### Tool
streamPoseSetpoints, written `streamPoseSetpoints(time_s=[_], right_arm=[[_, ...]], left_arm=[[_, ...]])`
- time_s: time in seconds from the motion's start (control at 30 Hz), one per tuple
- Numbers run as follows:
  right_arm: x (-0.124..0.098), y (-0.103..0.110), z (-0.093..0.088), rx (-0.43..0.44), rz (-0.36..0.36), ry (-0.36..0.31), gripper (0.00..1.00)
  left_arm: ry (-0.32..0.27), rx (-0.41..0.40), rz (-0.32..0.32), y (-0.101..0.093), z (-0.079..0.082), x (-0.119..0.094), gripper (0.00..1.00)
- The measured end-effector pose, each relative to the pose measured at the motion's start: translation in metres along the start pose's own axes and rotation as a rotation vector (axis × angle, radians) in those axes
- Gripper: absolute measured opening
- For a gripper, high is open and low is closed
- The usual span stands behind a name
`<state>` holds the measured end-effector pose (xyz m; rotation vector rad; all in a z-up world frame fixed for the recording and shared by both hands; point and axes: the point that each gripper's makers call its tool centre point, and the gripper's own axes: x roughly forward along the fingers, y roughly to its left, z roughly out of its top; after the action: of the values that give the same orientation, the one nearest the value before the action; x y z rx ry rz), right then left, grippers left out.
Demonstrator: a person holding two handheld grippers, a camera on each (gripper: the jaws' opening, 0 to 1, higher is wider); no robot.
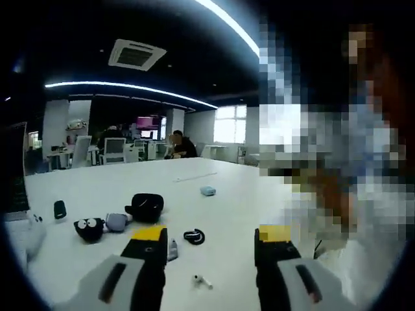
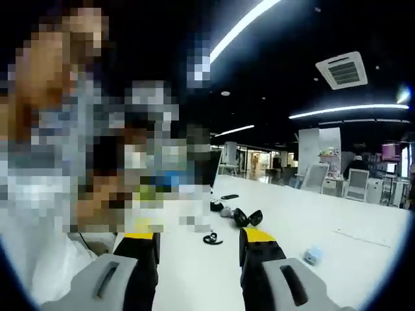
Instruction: Pick up the earbuds from the table and place the earbuds into the earbud case
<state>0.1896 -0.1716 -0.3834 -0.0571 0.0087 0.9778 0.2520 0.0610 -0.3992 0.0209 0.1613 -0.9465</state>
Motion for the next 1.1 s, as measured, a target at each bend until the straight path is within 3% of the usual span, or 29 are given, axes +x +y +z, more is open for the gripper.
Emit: streamPoseSetpoints(time_s=[0.1,0.5,0.7,0.83,0.97,1.1], right_arm=[[-0.002,-0.003,-0.003,-0.01,-0.013,0.014,0.46],[-0.006,-0.006,0.0,0.003,-0.023,0.007,0.46],[-0.008,-0.01,-0.007,0.007,-0.038,0.026,0.46],[-0.01,-0.013,-0.011,0.0,-0.046,0.046,0.44],[-0.01,-0.016,-0.01,-0.002,-0.051,0.045,0.44],[-0.011,-0.02,-0.012,0.002,-0.062,0.05,0.44]], left_arm=[[-0.039,-0.035,-0.02,-0.002,0.005,-0.004,0.55],[-0.057,-0.022,-0.033,-0.005,0.015,-0.003,0.55],[-0.002,0.007,0.005,0.023,0.019,-0.006,0.53],[0.011,0.023,0.021,0.048,0.032,-0.006,0.51],[0.019,0.089,0.026,0.068,0.045,0.0,0.48],[0.068,0.168,0.018,0.081,0.051,0.014,0.47]])
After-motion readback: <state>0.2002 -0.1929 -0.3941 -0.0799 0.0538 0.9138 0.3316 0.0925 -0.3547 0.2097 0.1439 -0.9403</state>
